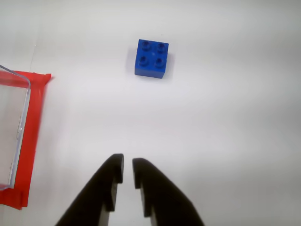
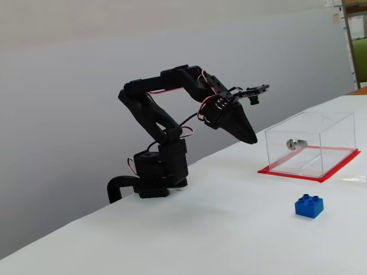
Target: Pick the blue lego brick and place it into the transparent box
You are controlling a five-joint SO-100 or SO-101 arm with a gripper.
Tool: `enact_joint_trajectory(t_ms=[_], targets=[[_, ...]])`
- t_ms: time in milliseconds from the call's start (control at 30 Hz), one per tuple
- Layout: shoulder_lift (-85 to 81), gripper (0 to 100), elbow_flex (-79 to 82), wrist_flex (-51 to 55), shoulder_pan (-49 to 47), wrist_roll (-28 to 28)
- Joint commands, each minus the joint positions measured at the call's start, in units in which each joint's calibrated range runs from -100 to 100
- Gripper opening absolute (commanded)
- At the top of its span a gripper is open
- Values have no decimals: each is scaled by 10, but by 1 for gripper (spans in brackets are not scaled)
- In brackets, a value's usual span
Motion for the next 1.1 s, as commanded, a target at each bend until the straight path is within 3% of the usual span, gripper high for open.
enact_joint_trajectory(t_ms=[0, 167, 367, 733, 900, 1067], targets=[[31, 2, -59, -1, 24, -14], [89, 4, -93, -1, 46, -15], [165, 17, -155, -8, 53, -14], [315, 18, -297, -18, 47, -15], [363, 25, -312, -53, 47, -41], [394, 25, -312, -97, 33, -51]])
